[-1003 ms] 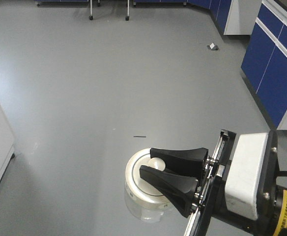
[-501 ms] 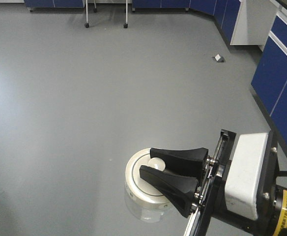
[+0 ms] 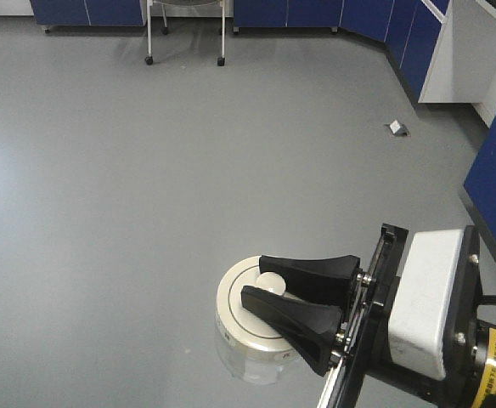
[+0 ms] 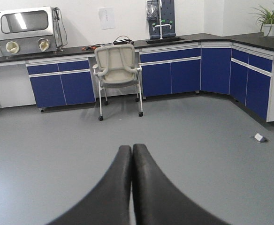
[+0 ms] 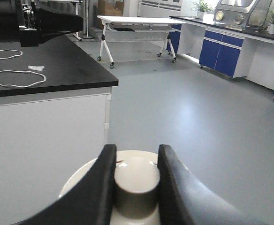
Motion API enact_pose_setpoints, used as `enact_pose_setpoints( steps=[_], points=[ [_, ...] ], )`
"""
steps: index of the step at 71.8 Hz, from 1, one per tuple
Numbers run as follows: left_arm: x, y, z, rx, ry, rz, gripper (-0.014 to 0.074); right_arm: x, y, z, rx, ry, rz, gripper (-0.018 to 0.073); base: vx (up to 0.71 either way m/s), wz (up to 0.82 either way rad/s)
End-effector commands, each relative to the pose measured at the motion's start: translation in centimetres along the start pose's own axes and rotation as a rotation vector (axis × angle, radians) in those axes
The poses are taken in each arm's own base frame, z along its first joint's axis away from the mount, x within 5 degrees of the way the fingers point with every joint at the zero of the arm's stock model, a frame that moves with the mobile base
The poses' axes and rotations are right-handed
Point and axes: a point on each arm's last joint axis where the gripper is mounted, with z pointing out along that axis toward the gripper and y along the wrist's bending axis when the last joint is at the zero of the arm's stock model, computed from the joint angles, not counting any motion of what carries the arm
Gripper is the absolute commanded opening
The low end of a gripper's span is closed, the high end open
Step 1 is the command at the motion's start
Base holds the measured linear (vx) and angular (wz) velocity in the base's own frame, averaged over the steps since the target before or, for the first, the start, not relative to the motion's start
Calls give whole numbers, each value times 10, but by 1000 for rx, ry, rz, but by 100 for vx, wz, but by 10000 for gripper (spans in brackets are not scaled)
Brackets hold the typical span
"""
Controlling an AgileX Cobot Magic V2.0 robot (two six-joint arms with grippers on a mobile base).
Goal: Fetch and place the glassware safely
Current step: 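Drive across the lab floor toward the blue cabinets carrying the jar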
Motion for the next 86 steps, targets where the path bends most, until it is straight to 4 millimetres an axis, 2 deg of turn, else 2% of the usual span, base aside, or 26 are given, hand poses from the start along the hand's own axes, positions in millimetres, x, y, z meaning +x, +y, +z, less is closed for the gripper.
enact_pose_setpoints(
  steps=[1, 86],
  points=[
    [-16, 0, -1, 3, -98, -14, -7, -20, 1, -2, -25, -117, 2, -4, 56, -1],
    [-16, 0, -1, 3, -98, -14, -7, -20, 1, -2, -25, -117, 2, -4, 59, 1]
  ],
)
